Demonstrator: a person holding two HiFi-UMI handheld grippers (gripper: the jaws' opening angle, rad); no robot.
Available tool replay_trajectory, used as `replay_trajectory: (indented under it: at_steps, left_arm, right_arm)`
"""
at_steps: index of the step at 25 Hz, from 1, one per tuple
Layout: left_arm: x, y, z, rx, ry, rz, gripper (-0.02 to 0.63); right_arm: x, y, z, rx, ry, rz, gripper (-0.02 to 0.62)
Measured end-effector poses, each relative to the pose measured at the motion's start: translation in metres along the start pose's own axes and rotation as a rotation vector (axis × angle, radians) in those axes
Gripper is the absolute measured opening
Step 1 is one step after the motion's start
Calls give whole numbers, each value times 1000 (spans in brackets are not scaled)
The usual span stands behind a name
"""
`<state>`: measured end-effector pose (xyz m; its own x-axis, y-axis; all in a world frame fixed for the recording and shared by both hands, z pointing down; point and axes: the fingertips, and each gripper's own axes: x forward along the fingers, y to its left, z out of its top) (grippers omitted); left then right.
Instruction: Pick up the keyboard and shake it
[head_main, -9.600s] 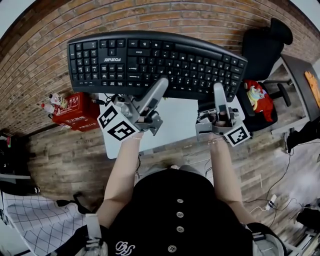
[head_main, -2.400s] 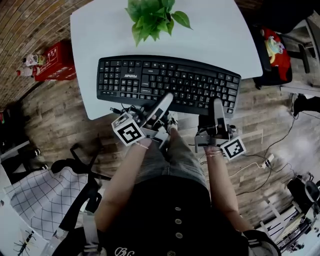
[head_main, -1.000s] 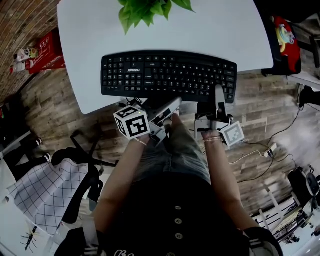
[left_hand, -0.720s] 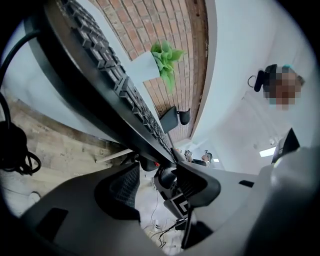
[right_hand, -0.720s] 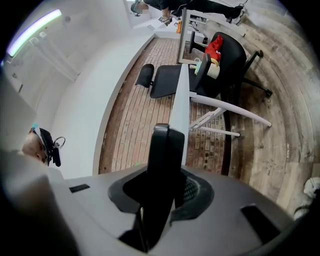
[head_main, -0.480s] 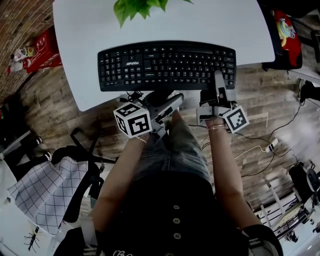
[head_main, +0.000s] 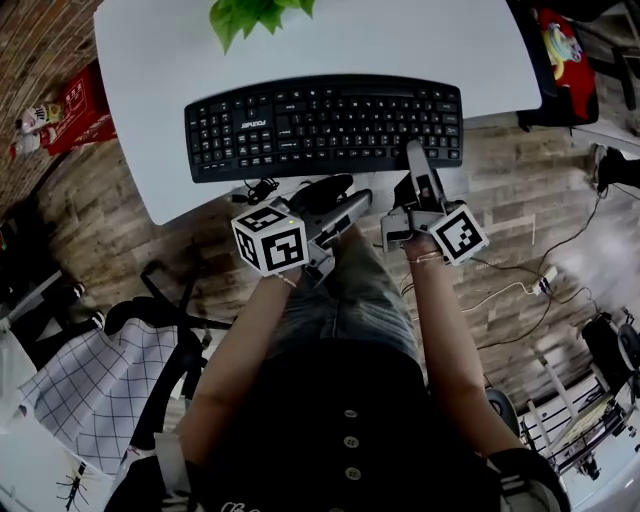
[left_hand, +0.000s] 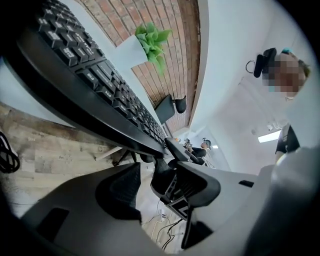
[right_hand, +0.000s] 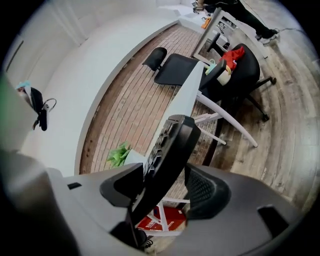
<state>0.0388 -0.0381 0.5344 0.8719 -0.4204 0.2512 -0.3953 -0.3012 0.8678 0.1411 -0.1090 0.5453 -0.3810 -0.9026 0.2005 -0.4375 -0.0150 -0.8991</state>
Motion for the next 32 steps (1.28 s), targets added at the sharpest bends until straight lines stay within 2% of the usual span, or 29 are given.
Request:
replay_trajectory:
  at_steps: [4, 9, 15, 20, 25, 29, 32]
  left_arm:
    - [-7, -4, -6, 11, 20, 10, 218]
    - [-19, -14, -1, 35, 1, 13, 218]
    - [-31, -26, 26, 106, -50, 17, 216]
    - [-40, -42, 57, 160, -131, 13, 145]
    - [-50, -67, 84, 256, -192, -4, 76]
    - [-56, -84, 107, 341, -237, 4, 49]
    - [-59, -88, 119, 391, -235, 29, 38]
  right_arm:
    - [-15, 1, -6, -28, 27, -66, 247]
    - [-32, 20, -16, -28, 60, -57, 249]
    - [-42, 52, -21, -73, 112, -23, 247]
    - [-40, 95, -22, -145, 134, 76, 245]
    - [-32, 145, -18, -235, 143, 190, 141]
    - [-25, 175, -15, -291, 151, 256, 71]
    - [-19, 193, -12, -368, 149, 284, 46]
